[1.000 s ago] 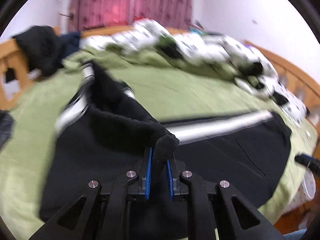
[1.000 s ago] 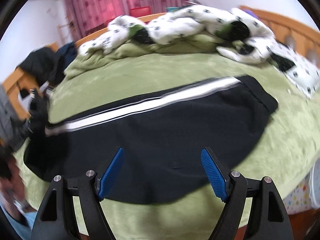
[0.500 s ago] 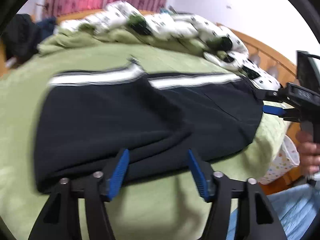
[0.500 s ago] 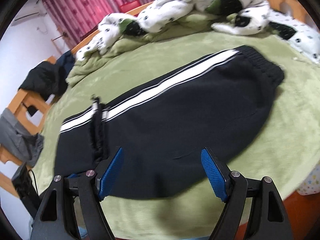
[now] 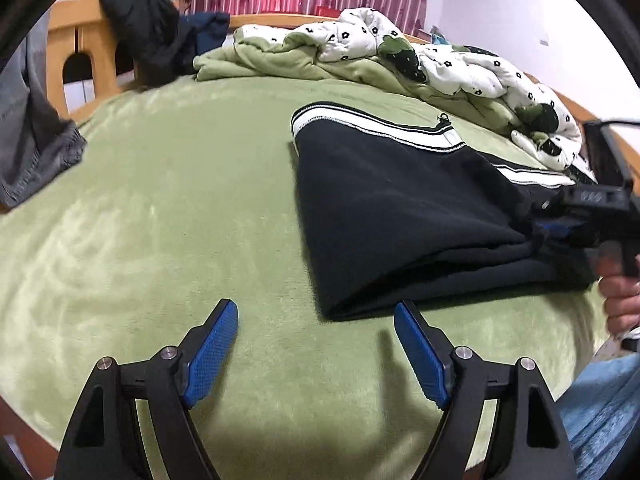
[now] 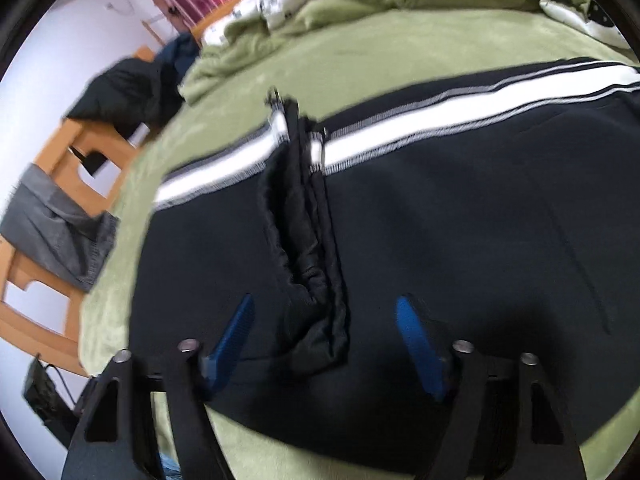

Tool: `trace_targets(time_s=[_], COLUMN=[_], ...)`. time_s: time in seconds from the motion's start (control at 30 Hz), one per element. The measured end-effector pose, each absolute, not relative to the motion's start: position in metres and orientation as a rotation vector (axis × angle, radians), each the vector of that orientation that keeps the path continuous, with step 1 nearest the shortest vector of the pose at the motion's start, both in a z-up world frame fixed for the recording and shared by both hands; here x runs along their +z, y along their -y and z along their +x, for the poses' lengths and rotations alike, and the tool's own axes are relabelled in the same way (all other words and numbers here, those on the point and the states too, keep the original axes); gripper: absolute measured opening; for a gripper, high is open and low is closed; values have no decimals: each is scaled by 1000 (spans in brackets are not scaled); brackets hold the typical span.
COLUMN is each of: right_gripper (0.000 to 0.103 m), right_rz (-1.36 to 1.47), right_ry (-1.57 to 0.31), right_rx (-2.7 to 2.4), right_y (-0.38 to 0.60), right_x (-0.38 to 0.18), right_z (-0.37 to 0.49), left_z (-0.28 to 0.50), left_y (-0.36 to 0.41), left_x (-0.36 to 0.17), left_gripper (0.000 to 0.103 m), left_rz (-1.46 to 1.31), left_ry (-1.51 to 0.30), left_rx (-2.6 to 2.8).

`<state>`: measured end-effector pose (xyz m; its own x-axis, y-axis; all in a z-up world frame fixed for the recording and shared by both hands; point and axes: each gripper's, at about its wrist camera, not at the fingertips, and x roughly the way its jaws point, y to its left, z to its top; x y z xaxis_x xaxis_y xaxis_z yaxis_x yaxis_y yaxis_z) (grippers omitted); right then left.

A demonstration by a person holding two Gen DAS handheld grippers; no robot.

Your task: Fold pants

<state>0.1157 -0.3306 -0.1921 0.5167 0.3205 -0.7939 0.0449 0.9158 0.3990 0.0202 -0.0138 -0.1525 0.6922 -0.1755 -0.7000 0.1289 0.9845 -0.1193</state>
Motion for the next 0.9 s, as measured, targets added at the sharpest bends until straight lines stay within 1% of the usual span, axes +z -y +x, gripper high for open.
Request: trace_targets(time_s=[0.1, 0.27, 0.3, 0.33, 0.43, 0.47, 0.5, 0.53, 0.57, 0.63, 0.73, 0.83, 0.9], right_gripper=[61, 61, 62, 64, 65, 62, 49, 32, 25, 21, 20, 19, 19], right_rz=[373, 377, 364, 346, 288, 268, 257, 269, 302, 404, 487, 496, 500], right_ry=[-1004, -1014, -1013, -1010, -975, -961, -950, -941, -938, -940, -885, -818, -828], right_rx=[161, 167, 161, 154, 120, 110, 104, 103, 120, 160, 201, 198, 159], right_y=[327, 313, 309, 304, 290, 288, 287, 290, 294, 309, 329, 348, 364], right_x=[-194, -198, -199, -201, -204, -204, -203, -202, -201, -197, -182, -170, -175], right_z=[120, 129, 131, 134, 135, 133, 132, 130, 129, 125, 105, 80, 72], left_z=[29, 51, 53, 56, 55, 51, 46, 43, 43, 40, 39, 44, 43], left_y=[19, 47, 49, 48, 31, 23, 17, 12, 10, 6, 7, 13, 21], left_x=[-157, -167, -168, -168, -164, -162, -162, -165, -168, -169, -164, -163, -164], left_gripper=[79, 79, 81, 81, 81, 81, 81, 81, 79, 78, 78, 78, 78], left_rz=[-85, -29, -29, -40, -89, -89, -88, -83, -83, -93, -98, -104, -69], left_ry=[-796, -805, -805, -801, -768, -745, -728, -738, -755, -757, -770, -796, -792], left_rx=[-205, -192, -177, -162, -94, -66, -58, -72, -80, -93, -107, -153, -135])
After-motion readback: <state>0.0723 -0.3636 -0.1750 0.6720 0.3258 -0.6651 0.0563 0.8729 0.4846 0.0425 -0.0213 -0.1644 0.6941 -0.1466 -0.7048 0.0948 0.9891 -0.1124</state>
